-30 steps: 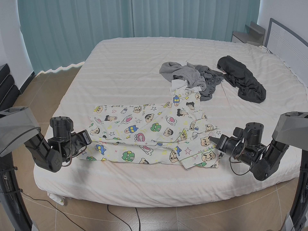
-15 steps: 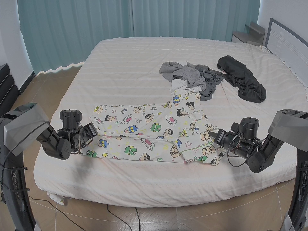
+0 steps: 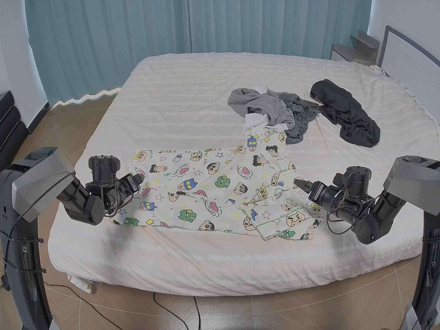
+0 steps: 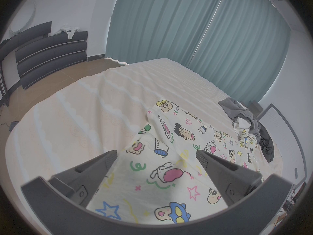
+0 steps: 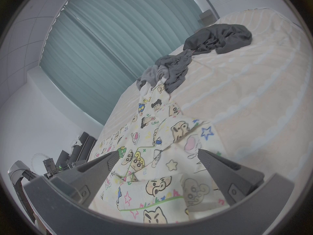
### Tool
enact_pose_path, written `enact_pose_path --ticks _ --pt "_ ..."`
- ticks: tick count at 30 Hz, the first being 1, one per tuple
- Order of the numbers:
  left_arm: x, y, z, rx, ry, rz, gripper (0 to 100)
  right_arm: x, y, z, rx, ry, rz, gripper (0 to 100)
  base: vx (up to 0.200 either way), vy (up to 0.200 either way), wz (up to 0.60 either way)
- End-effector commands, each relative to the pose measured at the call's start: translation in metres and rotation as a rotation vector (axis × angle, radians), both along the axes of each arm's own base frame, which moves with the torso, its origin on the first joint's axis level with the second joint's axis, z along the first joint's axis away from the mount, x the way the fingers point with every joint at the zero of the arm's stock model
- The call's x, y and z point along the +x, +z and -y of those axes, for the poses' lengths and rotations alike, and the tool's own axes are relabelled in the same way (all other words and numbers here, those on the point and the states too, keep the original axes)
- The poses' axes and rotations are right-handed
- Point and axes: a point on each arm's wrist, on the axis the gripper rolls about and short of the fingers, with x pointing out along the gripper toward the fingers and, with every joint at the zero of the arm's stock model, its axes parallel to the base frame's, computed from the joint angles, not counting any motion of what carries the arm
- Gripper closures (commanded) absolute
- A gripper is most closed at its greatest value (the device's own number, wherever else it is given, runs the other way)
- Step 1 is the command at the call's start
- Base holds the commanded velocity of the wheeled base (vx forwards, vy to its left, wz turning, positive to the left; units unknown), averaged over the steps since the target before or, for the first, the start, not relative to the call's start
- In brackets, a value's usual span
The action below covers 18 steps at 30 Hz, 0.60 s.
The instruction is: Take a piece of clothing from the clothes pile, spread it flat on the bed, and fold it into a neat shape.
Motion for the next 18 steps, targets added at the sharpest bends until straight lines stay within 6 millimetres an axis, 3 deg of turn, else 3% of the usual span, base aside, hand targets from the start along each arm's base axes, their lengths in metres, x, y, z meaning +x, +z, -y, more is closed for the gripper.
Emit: enact_pose_path --ticks 1,4,7,10,14,16,17,18 --pt "-0.005 0.015 -0.011 0.003 0.035 0.026 0 -0.009 0.015 0.009 0.006 -0.033 0.019 0 0.0 0.0 0.0" --pt "-0.01 0.026 -0.018 -0.002 0.051 0.038 0 -0.018 0.024 0.011 0.012 -0.047 0.023 0 0.0 0.0 0.0" --pt "-0.029 0.047 -0.031 -0.02 0.075 0.036 0 -0.038 0.042 0.004 0.065 -0.068 0.015 0 0.0 0.0 0.0" --pt "-0.057 0.066 -0.037 -0.127 0.054 0.031 0 -0.06 0.051 -0.013 0.131 -0.065 -0.014 0 0.0 0.0 0.0" --pt "-0.112 0.079 -0.04 -0.272 -0.011 -0.016 0 -0.086 0.049 -0.042 0.181 -0.015 -0.115 0 0.0 0.0 0.0" --pt "-0.112 0.079 -0.04 -0.272 -0.011 -0.016 0 -0.086 0.049 -0.042 0.181 -0.015 -0.115 0 0.0 0.0 0.0" --pt "-0.138 0.079 -0.041 -0.344 -0.018 -0.041 0 -0.095 0.043 -0.057 0.219 -0.009 -0.2 0 0.0 0.0 0.0" --pt "-0.15 0.079 -0.041 -0.395 -0.018 -0.053 0 -0.097 0.039 -0.063 0.231 -0.012 -0.246 0 0.0 0.0 0.0"
